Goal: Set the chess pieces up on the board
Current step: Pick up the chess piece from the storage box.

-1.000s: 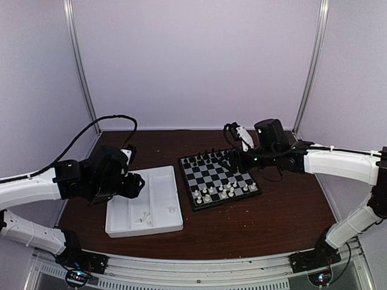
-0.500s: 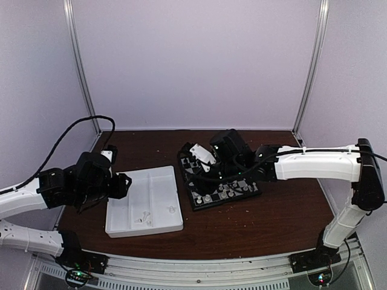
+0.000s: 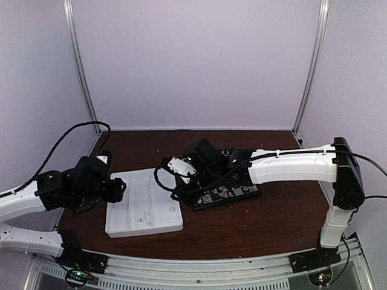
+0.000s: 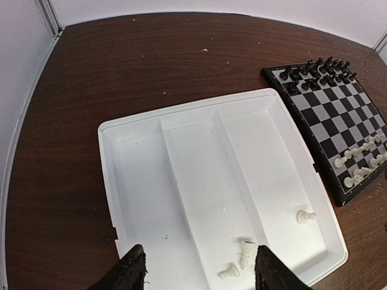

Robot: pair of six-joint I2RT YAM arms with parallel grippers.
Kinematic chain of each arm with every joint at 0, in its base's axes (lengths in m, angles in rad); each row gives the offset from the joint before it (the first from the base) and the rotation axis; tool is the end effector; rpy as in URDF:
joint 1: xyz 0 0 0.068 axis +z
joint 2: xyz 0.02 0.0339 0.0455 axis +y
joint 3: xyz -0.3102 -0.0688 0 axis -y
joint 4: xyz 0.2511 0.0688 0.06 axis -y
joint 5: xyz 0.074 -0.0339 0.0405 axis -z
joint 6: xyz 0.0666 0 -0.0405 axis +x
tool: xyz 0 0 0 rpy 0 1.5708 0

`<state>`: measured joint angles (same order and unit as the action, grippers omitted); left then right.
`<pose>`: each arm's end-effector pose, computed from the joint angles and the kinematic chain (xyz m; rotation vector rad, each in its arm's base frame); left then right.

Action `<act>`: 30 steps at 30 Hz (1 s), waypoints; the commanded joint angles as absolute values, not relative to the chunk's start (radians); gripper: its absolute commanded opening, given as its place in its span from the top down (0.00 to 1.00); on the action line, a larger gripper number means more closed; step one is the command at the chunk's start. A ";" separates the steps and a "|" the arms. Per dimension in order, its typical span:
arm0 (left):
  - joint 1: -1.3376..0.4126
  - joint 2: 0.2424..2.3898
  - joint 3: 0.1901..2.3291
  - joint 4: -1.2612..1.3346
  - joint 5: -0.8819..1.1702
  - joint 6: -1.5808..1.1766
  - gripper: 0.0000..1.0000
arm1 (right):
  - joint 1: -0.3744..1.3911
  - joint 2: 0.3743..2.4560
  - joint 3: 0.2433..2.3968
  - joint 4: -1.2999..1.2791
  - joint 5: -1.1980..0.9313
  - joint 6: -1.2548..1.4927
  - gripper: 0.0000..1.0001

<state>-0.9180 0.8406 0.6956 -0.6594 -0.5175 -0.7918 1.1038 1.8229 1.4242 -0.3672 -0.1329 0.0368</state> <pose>0.1244 -0.1084 0.2727 -0.0978 2.2618 -0.2937 0.1961 0.4085 0.2747 -1.3014 2.0674 0.6980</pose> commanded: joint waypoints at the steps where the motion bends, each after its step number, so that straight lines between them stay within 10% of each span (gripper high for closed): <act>1: -0.900 0.857 0.730 -0.688 -0.526 -0.785 0.38 | 1.126 1.887 1.496 -0.417 -0.115 0.067 0.41; 30: -0.724 0.803 0.669 -0.663 -0.313 -0.780 0.31 | 1.161 2.131 1.720 -0.563 -0.046 0.138 0.53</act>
